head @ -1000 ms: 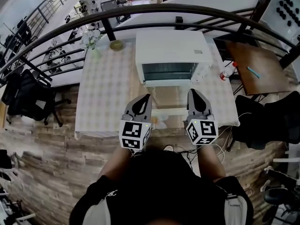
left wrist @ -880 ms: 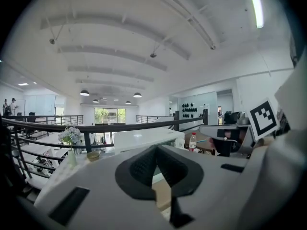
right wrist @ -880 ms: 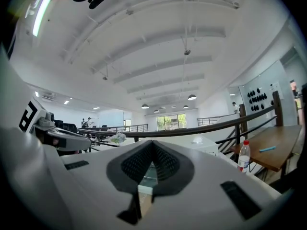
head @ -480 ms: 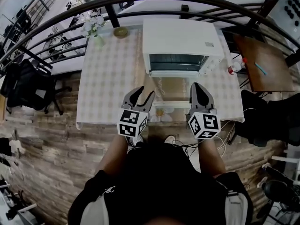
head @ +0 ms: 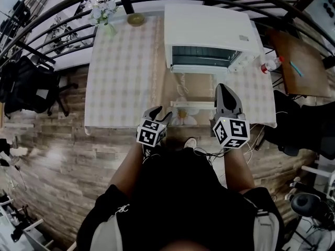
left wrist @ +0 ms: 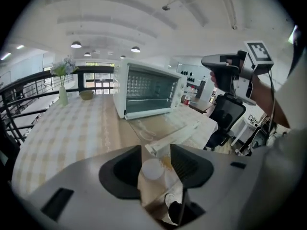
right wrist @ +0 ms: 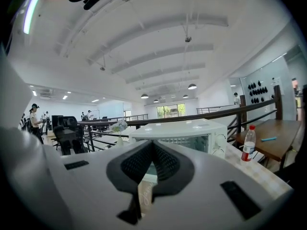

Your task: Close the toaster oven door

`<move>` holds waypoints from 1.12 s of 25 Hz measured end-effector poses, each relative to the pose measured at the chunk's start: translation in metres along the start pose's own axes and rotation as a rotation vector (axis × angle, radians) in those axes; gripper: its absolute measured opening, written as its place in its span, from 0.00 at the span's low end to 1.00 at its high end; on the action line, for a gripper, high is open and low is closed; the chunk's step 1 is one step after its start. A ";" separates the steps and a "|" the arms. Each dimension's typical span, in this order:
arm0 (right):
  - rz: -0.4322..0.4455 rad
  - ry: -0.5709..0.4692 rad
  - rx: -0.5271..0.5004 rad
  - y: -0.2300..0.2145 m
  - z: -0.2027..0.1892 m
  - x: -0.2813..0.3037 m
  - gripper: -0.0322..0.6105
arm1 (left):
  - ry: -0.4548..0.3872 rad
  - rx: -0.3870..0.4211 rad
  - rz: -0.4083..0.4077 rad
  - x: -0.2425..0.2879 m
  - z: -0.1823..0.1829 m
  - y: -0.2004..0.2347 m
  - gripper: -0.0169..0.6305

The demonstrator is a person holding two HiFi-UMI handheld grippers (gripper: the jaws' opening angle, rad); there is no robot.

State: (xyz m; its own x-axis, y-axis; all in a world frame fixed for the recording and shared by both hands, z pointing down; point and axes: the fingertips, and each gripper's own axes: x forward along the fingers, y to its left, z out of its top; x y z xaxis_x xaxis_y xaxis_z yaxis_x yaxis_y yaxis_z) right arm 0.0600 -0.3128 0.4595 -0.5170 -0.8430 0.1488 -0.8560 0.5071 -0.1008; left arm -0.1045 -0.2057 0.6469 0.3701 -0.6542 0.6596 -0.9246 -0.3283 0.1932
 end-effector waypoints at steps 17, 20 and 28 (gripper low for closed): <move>-0.230 0.089 -0.028 -0.058 -0.022 -0.056 0.04 | 0.102 -0.077 -0.072 0.087 -0.057 0.001 0.33; -0.272 0.090 -0.030 -0.067 -0.020 -0.071 0.04 | 0.087 -0.092 -0.092 0.095 -0.053 -0.005 0.33; -0.329 0.092 -0.034 -0.078 -0.020 -0.097 0.04 | 0.012 -0.240 -0.064 0.105 -0.036 -0.001 0.23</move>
State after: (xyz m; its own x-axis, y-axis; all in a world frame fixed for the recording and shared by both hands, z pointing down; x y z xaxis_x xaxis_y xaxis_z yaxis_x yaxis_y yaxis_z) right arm 0.1761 -0.2670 0.4729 -0.2101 -0.9434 0.2566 -0.9761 0.2174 0.0003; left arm -0.0685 -0.2496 0.7417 0.4292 -0.6286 0.6486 -0.8946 -0.1970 0.4011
